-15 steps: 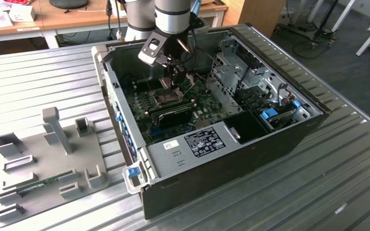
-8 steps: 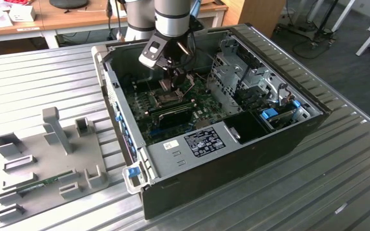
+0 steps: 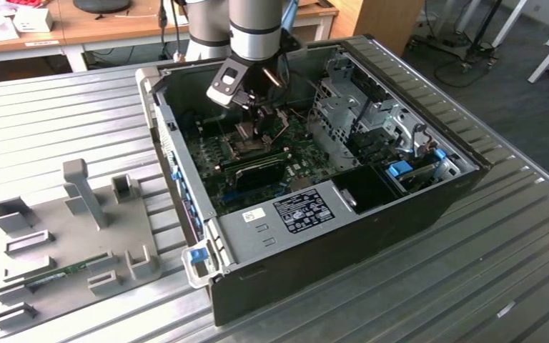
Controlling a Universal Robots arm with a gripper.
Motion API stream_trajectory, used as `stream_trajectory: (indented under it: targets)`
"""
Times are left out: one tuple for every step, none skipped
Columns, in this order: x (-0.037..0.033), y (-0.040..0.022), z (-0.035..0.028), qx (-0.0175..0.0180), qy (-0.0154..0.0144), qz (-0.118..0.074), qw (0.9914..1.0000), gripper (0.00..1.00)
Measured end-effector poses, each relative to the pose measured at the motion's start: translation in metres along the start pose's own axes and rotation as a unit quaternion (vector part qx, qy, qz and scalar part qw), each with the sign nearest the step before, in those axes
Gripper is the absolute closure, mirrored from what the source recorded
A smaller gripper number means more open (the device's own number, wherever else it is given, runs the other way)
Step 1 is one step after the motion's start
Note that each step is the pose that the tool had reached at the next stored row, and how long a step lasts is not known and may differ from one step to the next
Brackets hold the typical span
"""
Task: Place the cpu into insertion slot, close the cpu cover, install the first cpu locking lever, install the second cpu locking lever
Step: 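Place the cpu into insertion slot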
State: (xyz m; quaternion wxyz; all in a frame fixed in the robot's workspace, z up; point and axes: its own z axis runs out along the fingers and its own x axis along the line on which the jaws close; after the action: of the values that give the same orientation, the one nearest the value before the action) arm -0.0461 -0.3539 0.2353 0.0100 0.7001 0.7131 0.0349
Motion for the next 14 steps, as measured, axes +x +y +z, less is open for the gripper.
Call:
stream_trajectory:
  targets:
    - [0.0000, 0.0000, 0.0006, 0.0012, -0.0022, 0.000, 1.00000, 0.46]
    - [0.0000, 0.0000, 0.0011, 0.0023, -0.0047, -0.001, 0.99999, 0.46]
    - [0.0000, -0.0001, 0.0015, 0.0032, -0.0071, -0.001, 0.99997, 0.46]
    - [-0.0001, -0.0001, 0.0021, 0.0039, -0.0088, -0.001, 0.99995, 0.46]
    - [-0.0001, -0.0001, 0.0025, 0.0044, -0.0102, -0.001, 0.99994, 0.46]
    - [-0.0001, -0.0002, 0.0026, 0.0045, -0.0105, -0.001, 0.99993, 0.46]
    - [-0.0001, -0.0002, 0.0026, 0.0045, -0.0106, -0.001, 0.99993, 0.46]
    - [-0.0001, -0.0002, 0.0026, 0.0045, -0.0106, -0.001, 0.99993, 0.46]
    - [-0.0001, -0.0002, 0.0026, 0.0045, -0.0106, -0.001, 0.99993, 0.46]
    - [-0.0001, -0.0002, 0.0026, 0.0045, -0.0105, -0.001, 0.99993, 0.46]
    - [-0.0001, -0.0002, 0.0027, 0.0045, -0.0105, -0.001, 0.99993, 0.46]
    - [-0.0001, -0.0002, 0.0029, 0.0044, -0.0104, -0.001, 0.99994, 0.46]
    - [0.0001, -0.0002, 0.0033, 0.0044, -0.0104, -0.001, 0.99994, 0.46]
    - [0.0004, -0.0002, 0.0036, 0.0044, -0.0104, -0.001, 0.99994, 0.46]
